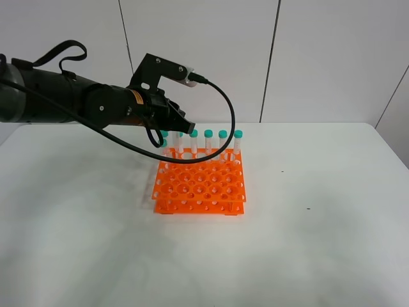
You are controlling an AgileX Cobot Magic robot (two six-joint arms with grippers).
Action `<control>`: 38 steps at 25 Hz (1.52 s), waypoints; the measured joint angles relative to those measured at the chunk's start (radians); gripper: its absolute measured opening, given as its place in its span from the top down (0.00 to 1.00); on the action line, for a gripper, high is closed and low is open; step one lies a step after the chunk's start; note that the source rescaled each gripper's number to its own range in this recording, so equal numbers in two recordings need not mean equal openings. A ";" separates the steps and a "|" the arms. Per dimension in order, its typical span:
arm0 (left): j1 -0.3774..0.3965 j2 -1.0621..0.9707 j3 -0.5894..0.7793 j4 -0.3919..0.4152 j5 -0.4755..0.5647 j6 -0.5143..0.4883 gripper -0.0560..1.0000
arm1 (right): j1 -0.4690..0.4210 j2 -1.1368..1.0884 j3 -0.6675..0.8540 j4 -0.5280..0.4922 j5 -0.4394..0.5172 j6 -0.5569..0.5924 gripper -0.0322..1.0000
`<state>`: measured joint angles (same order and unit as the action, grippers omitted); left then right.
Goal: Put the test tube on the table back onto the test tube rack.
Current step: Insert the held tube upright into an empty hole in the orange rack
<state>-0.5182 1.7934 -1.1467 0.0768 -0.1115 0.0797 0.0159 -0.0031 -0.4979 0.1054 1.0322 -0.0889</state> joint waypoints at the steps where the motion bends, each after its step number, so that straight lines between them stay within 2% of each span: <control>1: 0.000 0.009 0.000 0.000 -0.012 -0.008 0.95 | 0.000 0.000 0.000 0.000 0.000 0.000 0.00; 8: 0.000 0.032 0.073 0.000 -0.184 -0.032 0.95 | 0.000 0.000 0.000 0.001 0.000 0.000 0.00; 12: 0.000 0.033 0.124 0.000 -0.190 -0.032 0.95 | 0.000 0.000 0.000 0.003 0.000 0.000 0.00; 23: 0.000 0.054 0.129 0.001 -0.274 0.022 0.95 | 0.000 0.000 0.000 0.003 0.000 0.000 0.00; 38: 0.002 0.089 0.131 0.001 -0.275 0.030 0.95 | 0.000 0.000 0.000 0.004 0.000 0.000 0.00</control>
<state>-0.5163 1.8827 -1.0152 0.0778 -0.3862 0.1094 0.0159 -0.0031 -0.4979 0.1093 1.0322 -0.0889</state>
